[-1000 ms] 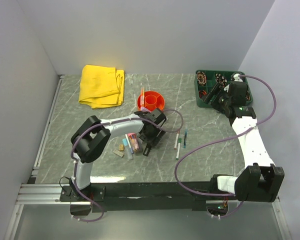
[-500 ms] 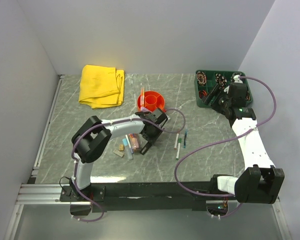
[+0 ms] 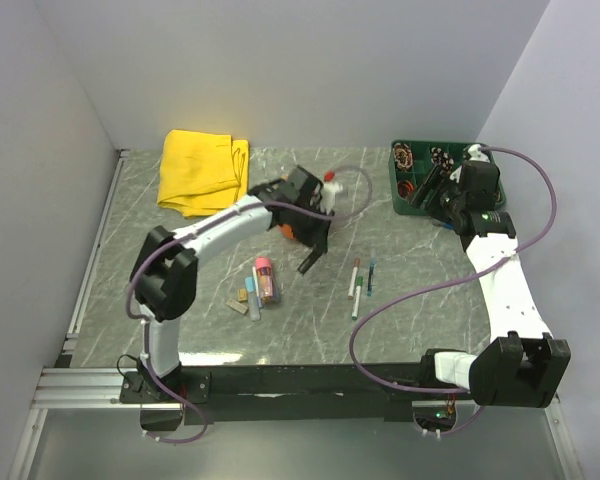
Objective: Sort the stationery into containers
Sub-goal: Pick up the pen from the center of the board, then place the pen in the storage box.
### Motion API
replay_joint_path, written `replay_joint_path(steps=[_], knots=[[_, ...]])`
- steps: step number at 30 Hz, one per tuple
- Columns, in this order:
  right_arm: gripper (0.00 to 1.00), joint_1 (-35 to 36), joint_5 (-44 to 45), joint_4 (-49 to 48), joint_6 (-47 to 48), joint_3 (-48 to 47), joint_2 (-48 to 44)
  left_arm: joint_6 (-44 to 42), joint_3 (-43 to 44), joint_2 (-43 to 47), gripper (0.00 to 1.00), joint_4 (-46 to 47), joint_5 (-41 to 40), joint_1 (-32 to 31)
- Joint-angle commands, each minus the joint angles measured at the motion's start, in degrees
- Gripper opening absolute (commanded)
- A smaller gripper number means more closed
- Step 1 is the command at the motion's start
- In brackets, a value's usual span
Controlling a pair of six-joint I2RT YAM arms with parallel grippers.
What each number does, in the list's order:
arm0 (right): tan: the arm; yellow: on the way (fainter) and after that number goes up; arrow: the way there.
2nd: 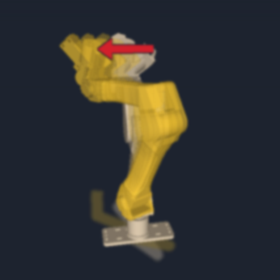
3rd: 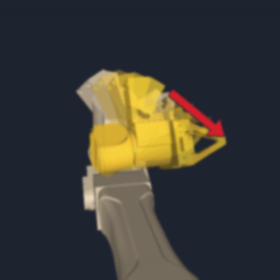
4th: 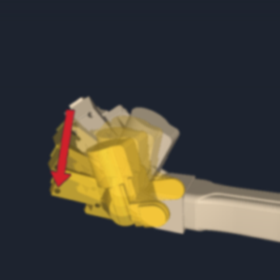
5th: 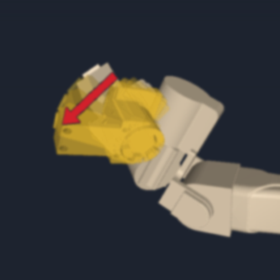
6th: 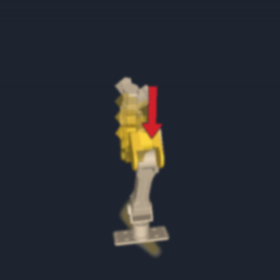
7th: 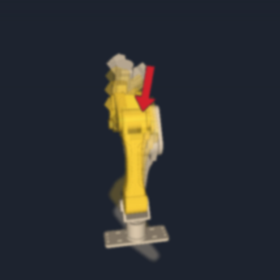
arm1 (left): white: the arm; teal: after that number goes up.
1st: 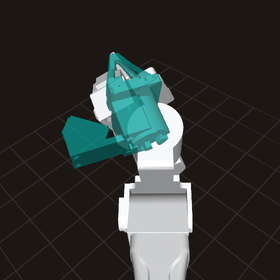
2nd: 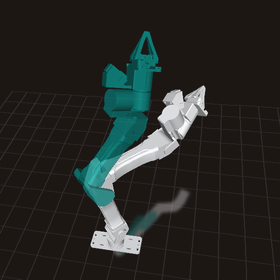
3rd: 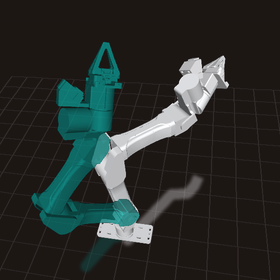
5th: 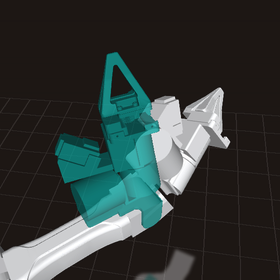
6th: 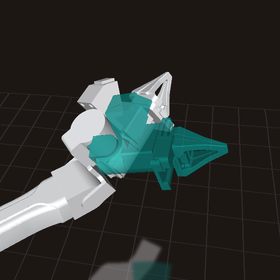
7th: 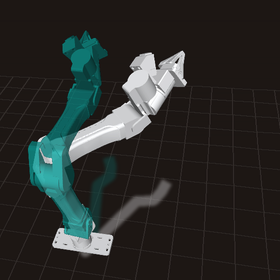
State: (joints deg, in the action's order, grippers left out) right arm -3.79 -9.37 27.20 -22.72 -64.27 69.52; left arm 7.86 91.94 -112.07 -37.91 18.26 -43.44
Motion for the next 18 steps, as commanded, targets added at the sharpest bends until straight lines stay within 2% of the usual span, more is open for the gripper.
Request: replay_joint_path(steps=[1, 4, 6, 8, 11, 15, 18], knots=[[0.77, -0.4, 1.9, -0.4, 2.2, -2.4, -1.1, -3.3, 5.3, 6.9, 0.01, 9.3, 13.7, 4.0], [0.76, -0.4, 2.3, -2.6, 5.2, -1.2, -1.1, -2.1, 1.6, 10.2, 0.01, 19.0, 15.0, 6.8], [0.76, -0.4, 3.3, -3.0, 6.2, -0.9, -1.0, -1.6, -5.9, 13.1, 0.01, 34.2, 17.9, 8.6], [0.76, -0.4, 3.3, -3.4, 8.3, -0.7, -0.9, -2.2, -13.4, 16.7, 0.01, 48.5, 16.7, 9.1], [0.76, -0.4, 4.3, -4.3, 9.7, -0.4, -1.1, -4.3, -18.3, 17.9, 0.01, 56.0, 14.7, 9.5], [0.77, -0.4, 5.0, -4.4, 10.9, -0.2, -1.8, -1.7, -23.5, 17.2, 0.01, 69.5, 13.8, 11.2], [0.77, -0.4, 5.8, -3.7, 11.4, 0.0, -2.5, -2.1, -24.4, 15.7, 0.01, 71.4, 13.7, 11.4]])
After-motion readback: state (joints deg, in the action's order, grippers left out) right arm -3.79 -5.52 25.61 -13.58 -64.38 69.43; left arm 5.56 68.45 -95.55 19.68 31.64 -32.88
